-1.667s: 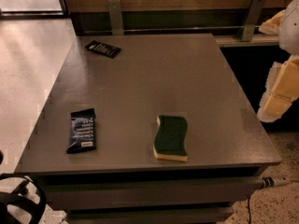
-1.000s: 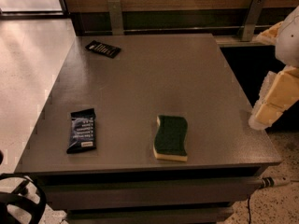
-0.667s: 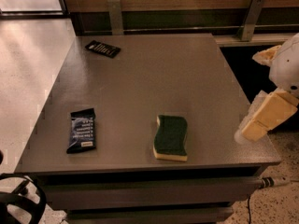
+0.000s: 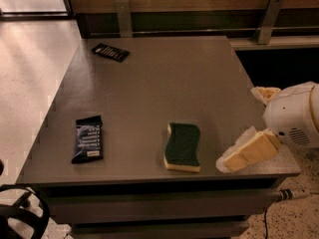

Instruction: Move sponge near rxbar chocolate

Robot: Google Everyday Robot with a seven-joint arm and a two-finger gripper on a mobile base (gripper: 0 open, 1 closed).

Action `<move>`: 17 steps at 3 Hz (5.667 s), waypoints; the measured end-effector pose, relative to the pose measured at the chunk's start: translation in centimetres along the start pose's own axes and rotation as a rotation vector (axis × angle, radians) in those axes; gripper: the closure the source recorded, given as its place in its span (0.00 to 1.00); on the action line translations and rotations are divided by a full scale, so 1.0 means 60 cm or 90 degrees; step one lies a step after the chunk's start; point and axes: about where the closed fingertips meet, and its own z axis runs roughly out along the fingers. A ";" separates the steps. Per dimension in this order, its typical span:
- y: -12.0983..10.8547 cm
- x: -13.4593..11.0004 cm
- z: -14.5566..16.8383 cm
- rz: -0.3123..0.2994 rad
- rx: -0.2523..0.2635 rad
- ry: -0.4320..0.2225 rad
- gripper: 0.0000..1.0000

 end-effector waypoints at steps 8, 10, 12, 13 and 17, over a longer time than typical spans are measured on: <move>0.104 -0.019 0.168 0.107 0.010 -0.234 0.42; 0.107 -0.025 0.166 0.101 0.011 -0.233 0.88; 0.080 -0.047 0.157 0.085 0.012 -0.221 1.00; 0.023 -0.093 0.146 0.054 0.020 -0.211 1.00; -0.192 -0.311 0.261 0.029 0.051 -0.189 1.00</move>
Offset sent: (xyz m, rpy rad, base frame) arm -0.0085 0.0394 -0.0742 0.2570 -0.0419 -0.0756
